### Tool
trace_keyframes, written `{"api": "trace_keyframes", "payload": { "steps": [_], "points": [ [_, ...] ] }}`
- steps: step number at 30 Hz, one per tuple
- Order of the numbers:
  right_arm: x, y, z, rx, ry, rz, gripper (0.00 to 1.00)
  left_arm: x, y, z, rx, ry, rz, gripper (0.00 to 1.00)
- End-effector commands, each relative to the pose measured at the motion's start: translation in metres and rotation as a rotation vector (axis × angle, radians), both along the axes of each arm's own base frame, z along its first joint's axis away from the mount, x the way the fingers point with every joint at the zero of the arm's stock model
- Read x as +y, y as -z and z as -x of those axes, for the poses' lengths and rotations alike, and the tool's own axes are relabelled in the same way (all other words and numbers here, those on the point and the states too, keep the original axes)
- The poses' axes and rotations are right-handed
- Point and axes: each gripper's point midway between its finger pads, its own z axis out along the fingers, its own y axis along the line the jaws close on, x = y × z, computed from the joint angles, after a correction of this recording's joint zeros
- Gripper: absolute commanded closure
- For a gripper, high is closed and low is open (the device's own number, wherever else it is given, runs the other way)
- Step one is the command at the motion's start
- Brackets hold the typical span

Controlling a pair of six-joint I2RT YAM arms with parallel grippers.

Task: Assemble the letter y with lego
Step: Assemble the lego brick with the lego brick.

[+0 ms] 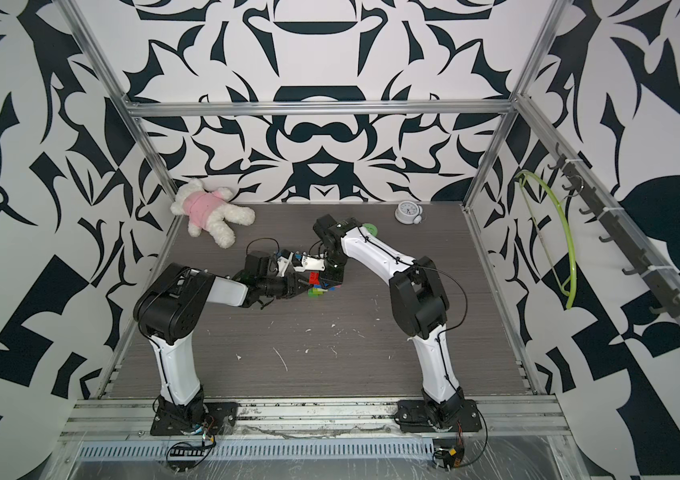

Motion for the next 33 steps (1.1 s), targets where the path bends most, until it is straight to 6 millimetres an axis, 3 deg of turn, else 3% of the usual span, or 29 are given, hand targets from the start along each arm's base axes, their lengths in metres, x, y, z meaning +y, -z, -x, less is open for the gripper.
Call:
{"api": "trace_keyframes", "payload": {
  "steps": [1,20,33],
  "points": [
    [-0.001,-0.006,0.004,-0.001,-0.012,0.003,0.88,0.082,0.135,0.083,0.459,-0.147,-0.456,0.53],
    [0.011,0.001,-0.001,-0.049,-0.080,0.017,0.88,0.082,0.136,0.083,0.460,-0.147,-0.457,0.53],
    [0.007,0.012,0.001,-0.052,-0.118,0.080,0.88,0.082,0.136,0.083,0.461,-0.146,-0.458,0.53]
  ]
}}
